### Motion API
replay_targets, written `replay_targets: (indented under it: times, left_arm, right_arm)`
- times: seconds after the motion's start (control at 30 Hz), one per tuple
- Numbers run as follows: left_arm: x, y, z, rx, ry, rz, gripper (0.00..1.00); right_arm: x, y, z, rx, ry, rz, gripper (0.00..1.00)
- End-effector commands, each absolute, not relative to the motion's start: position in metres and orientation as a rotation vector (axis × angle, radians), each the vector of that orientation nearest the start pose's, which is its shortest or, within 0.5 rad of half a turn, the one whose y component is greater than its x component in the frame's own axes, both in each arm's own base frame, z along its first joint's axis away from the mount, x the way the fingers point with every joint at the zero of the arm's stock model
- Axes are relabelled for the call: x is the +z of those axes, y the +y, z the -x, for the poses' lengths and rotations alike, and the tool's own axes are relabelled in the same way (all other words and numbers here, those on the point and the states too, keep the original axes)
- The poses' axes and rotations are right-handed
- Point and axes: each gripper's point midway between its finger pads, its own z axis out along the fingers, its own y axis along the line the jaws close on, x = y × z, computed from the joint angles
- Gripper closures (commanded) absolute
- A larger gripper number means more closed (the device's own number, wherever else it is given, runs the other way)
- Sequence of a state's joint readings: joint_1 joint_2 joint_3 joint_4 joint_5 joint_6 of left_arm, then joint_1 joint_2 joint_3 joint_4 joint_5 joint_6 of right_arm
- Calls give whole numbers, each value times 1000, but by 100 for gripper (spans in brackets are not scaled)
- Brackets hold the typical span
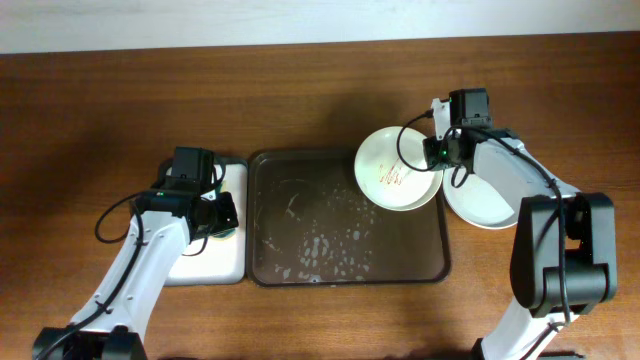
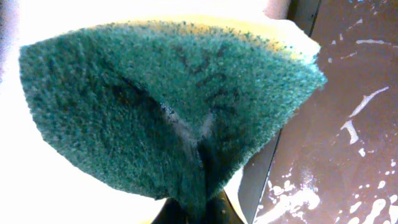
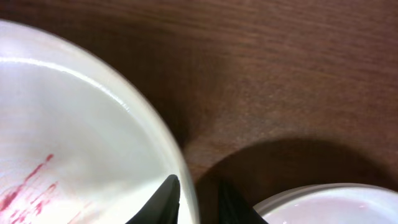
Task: Clean dirty plates on tray and stack at the side
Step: 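Grasp the last plate rim and pull it to tray center with right gripper, then scrub the last plate with the sponge in the left gripper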
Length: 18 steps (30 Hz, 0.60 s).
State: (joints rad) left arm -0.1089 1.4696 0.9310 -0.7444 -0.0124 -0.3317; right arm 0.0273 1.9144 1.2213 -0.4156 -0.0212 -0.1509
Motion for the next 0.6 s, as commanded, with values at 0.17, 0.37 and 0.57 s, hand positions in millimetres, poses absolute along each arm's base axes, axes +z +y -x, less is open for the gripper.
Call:
replay_targets:
  times: [0.17, 0.37, 0.57]
  left_arm:
    - [69, -27, -304, -57, 2828, 304, 100]
    - [69, -27, -304, -57, 2826, 304, 100]
    - [71, -33, -310, -103, 2804, 294, 100]
  right_arm:
    - [23, 28, -429, 108, 2741, 255, 96]
    - [55, 61, -403, 394, 2775, 112, 96]
    - [46, 137, -349, 611, 2923, 253, 96]
